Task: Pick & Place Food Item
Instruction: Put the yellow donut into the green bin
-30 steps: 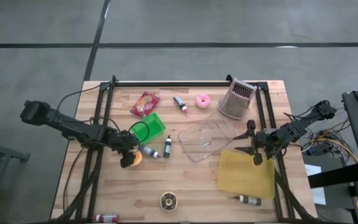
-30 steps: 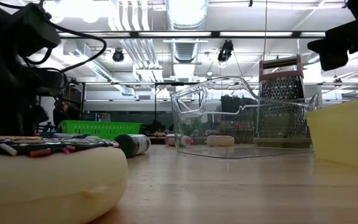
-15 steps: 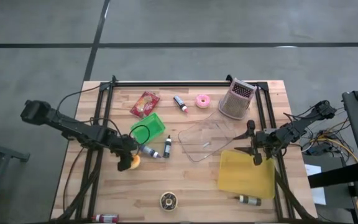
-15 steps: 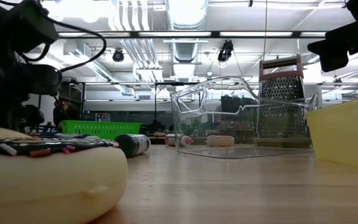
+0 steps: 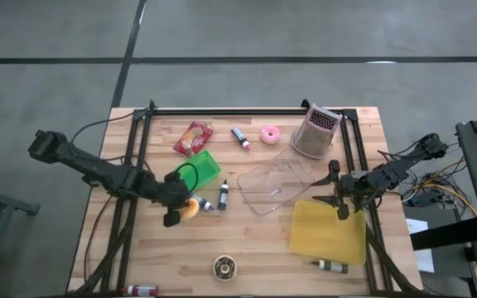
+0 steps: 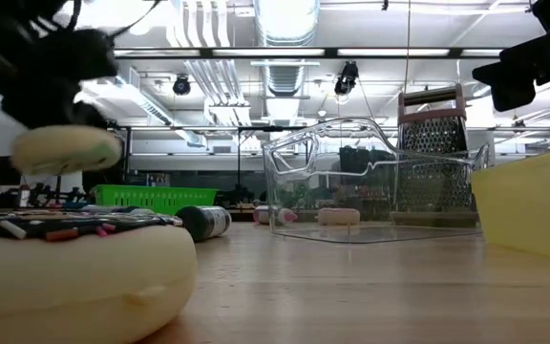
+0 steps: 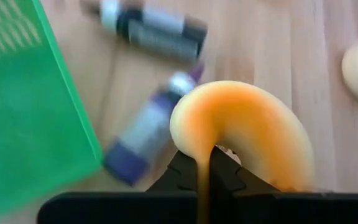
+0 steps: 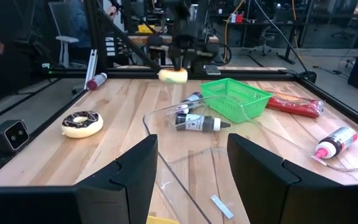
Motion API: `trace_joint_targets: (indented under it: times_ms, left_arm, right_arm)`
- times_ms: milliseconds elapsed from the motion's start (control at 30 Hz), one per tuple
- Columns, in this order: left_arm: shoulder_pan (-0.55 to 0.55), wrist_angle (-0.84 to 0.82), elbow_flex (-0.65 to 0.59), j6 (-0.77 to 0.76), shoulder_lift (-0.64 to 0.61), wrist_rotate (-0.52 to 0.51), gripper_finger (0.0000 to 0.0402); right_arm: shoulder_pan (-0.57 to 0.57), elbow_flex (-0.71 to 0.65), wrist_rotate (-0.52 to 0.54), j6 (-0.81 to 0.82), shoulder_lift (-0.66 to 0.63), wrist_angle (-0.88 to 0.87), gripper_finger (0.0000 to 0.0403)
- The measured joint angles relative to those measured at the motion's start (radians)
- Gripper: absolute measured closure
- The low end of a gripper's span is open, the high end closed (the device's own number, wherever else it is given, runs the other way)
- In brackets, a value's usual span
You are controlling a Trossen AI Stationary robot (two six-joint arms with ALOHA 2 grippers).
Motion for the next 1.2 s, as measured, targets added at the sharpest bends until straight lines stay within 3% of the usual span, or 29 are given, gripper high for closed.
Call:
trace_joint_targets:
  times_ms: [267,467,833,1033,1200]
  left_arm:
    - [0.016,0.381,-0.024,0.274,0.006,-0.161,0.0398]
    - [0.07,0.712,-0.056,0.438,0.053,-0.185,0.0398]
    - [0.214,1.299,-0.07,0.555,0.372,-0.044,0.0399]
    - [0.27,1.414,0.008,0.587,0.534,0.021,0.0399]
    - [0.282,1.403,0.083,0.622,0.604,0.051,0.0399]
  right_arm:
    - [0.0,-0.001,0.0,-0.003,0.0,0.004,0.0211]
    - [0.0,-0.002,0.002,-0.021,0.0,0.018,0.0211]
    - [0.0,-0.003,0.003,-0.034,0.0,0.031,0.0211]
    - [0.0,-0.003,0.003,-0.037,0.0,0.031,0.0211]
    - [0.0,-0.003,0.003,-0.037,0.0,0.031,0.0211]
